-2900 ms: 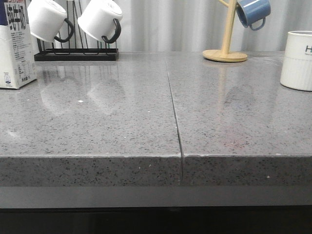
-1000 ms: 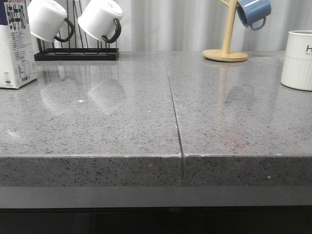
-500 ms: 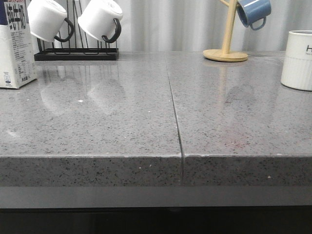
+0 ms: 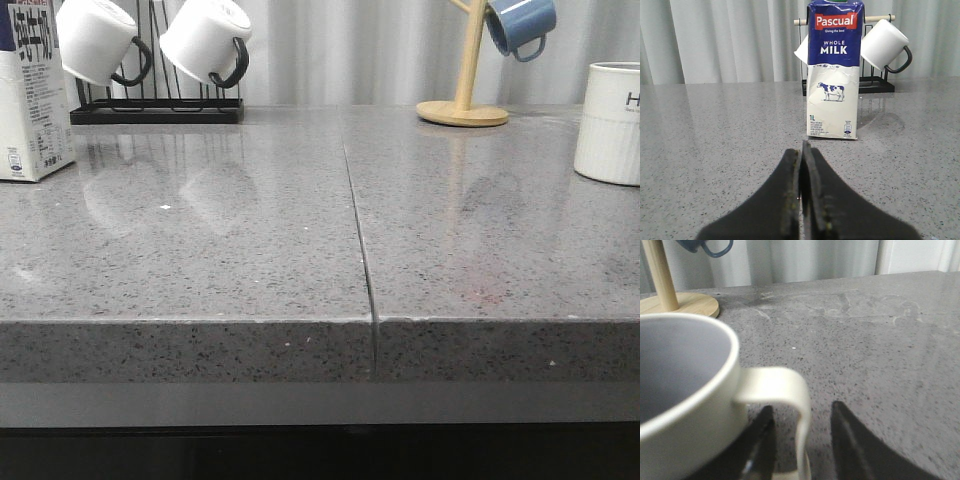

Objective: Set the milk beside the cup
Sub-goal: 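Grasp the white HOME mug by its handle with the right gripper, then slide the mug toward the table center and release it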

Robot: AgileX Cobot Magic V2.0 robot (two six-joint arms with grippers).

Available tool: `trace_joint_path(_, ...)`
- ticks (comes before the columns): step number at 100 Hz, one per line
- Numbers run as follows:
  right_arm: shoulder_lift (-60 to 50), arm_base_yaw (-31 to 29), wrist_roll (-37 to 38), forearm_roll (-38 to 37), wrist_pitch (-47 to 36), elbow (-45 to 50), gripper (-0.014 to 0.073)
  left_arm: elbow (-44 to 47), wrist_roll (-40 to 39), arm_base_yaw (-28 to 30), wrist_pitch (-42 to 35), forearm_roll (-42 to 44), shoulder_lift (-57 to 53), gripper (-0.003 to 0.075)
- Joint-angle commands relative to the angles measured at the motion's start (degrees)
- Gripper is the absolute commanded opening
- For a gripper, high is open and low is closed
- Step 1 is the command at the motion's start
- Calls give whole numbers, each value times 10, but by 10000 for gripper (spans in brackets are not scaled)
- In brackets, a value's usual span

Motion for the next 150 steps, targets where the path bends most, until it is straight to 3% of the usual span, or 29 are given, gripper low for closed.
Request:
trace_joint_path(1,-1,-3,-6,-2,-39,-37,162,25,-2,0,-45,-6,-17,-20)
trace_joint_path(14,7,-2,-6,-2,-34,-47,-74,25,-2,0,-45,-6,-17,-20)
trace_joint_path(42,-8,32,-2,-24,-35,-51,-65,25,-2,0,-45,-6,-17,-20)
trace_joint_path(96,9,261,-6,-23,10,-145,-64,25,-2,0,-45,-6,-17,-20)
trace_joint_path(150,67,306,-2,-23,-6,-155,-47,25,-2,0,-45,-6,-17,-20)
